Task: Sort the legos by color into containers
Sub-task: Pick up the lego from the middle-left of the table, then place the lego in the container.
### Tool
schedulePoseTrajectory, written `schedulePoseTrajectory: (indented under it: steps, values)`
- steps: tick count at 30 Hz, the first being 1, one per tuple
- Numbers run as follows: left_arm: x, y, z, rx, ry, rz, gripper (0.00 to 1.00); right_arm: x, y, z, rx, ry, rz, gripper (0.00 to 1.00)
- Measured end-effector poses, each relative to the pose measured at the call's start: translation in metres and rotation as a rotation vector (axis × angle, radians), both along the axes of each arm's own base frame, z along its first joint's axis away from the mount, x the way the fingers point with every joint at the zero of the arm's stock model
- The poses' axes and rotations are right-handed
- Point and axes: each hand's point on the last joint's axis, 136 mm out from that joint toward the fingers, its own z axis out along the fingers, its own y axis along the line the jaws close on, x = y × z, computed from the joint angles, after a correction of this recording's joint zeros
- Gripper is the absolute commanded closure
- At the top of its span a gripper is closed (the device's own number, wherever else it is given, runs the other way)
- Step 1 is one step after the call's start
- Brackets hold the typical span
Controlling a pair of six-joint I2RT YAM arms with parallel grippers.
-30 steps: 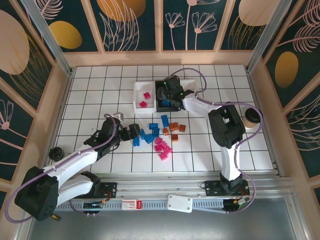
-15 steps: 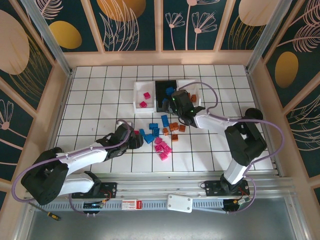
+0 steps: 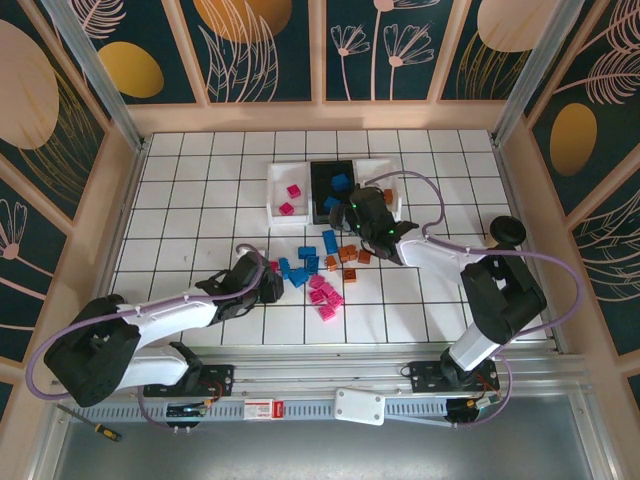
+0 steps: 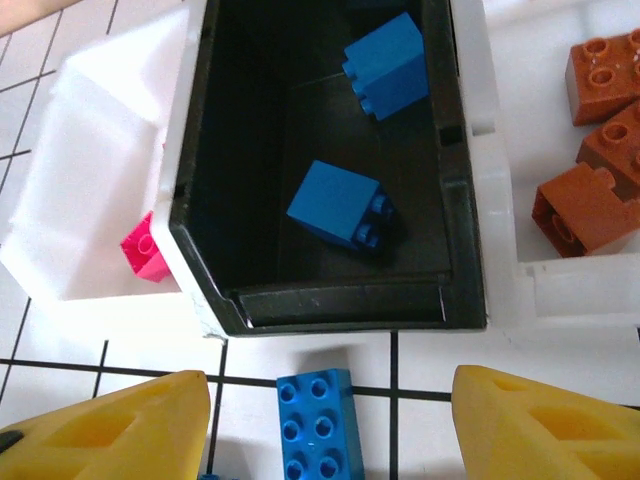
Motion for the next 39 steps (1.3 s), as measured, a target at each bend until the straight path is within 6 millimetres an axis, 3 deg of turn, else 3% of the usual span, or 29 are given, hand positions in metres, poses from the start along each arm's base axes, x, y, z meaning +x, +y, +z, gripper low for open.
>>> schedulePoseTrajectory:
  steps: [6,10,15,19,22,28,35,39]
  values:
    - [0.002,-0.002,0.015,-0.030,-0.034,0.002,0.71,-0.010,-0.010,-0.004,-0.003,0.006,-0.015,0.34]
    - [0.017,-0.008,0.048,-0.044,-0.101,0.009,0.69,-0.020,-0.018,-0.001,0.011,0.000,-0.025,0.35]
    - [0.061,-0.026,0.117,-0.056,-0.266,0.028,0.68,-0.032,-0.024,0.003,0.025,-0.009,-0.023,0.34]
    - [0.106,-0.039,0.147,-0.051,-0.330,0.049,0.70,-0.043,-0.023,0.003,0.030,-0.011,-0.009,0.35]
    - [0.144,-0.042,0.142,-0.019,-0.323,0.074,0.73,-0.051,-0.022,0.001,0.033,-0.005,0.000,0.35]
    - [0.203,-0.051,0.106,0.058,-0.270,0.092,0.72,-0.070,-0.019,-0.003,0.028,-0.005,0.032,0.35]
    - [0.241,-0.063,0.082,0.103,-0.233,0.089,0.69,-0.098,-0.019,-0.015,0.010,0.010,0.083,0.34]
    - [0.255,-0.057,0.071,0.126,-0.215,0.101,0.56,-0.112,-0.022,-0.023,0.003,0.022,0.106,0.33]
